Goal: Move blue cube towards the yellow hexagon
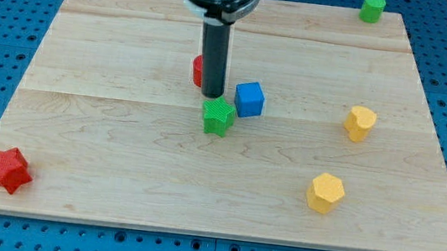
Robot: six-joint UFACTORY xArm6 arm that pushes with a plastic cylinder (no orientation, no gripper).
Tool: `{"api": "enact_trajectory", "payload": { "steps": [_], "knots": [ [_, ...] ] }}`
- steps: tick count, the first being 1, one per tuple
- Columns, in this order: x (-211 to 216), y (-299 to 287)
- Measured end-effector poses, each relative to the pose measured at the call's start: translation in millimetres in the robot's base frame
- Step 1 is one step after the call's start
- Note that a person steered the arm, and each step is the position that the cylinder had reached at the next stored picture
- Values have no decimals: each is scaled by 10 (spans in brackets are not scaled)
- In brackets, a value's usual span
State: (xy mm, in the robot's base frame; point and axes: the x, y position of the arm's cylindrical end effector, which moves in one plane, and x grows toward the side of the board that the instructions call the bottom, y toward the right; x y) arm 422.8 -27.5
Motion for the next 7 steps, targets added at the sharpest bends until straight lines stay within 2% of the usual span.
{"api": "enact_trajectory", "payload": {
  "steps": [1,2,3,4,5,6,7],
  "knots": [
    [461,198],
    [468,-36],
    [353,-827],
    [139,-436],
    [218,493],
    [32,679],
    [-108,173]
  ]
}}
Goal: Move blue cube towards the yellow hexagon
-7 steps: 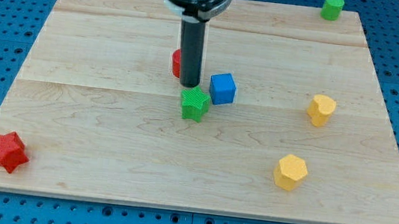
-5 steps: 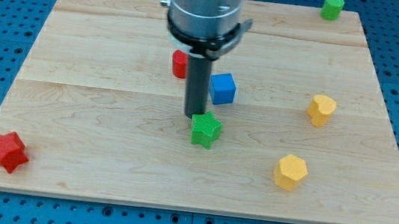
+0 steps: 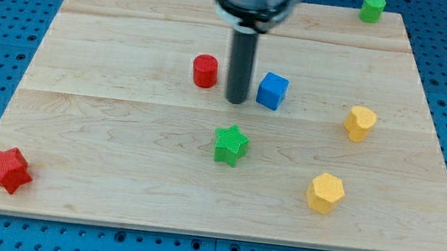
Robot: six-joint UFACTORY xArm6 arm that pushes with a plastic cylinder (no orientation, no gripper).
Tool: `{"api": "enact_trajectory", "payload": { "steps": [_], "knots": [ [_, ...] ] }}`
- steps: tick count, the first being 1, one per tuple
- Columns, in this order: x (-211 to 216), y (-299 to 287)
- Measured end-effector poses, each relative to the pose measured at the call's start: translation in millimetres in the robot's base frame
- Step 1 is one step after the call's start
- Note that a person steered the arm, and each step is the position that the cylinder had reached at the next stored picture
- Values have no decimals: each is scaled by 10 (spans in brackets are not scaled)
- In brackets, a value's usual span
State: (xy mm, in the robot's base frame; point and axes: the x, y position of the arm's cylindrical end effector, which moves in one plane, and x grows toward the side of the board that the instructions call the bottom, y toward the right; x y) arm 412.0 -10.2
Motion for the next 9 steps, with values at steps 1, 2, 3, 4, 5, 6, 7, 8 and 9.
{"api": "enact_trajectory", "payload": {
  "steps": [1,2,3,4,5,6,7,8,9],
  "knots": [
    [-209,43],
    [-379,395],
    [-180,628],
    [-29,644],
    [-295,644],
    [-561,770],
    [-391,949],
    [-147,936],
    [-159,936]
  ]
}}
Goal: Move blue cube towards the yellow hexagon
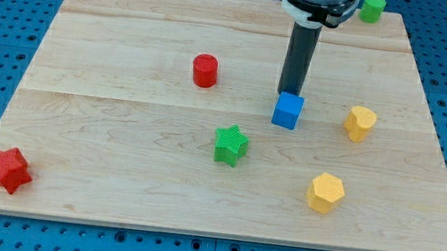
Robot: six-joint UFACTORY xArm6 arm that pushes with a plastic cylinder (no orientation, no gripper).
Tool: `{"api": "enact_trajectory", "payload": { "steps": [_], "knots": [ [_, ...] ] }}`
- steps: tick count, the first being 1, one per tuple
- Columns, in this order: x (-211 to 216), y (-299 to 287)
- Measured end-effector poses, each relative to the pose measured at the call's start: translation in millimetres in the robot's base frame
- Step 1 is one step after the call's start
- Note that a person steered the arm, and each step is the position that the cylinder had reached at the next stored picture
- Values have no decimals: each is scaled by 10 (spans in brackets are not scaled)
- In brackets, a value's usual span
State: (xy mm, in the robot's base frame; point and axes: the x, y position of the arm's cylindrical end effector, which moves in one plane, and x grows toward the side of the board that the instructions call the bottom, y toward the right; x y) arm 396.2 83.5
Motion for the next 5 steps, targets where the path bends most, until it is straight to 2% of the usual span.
{"api": "enact_trajectory", "payload": {
  "steps": [1,2,3,4,5],
  "knots": [
    [-76,-27],
    [141,-92],
    [673,-22],
    [796,46],
    [764,-340]
  ]
}}
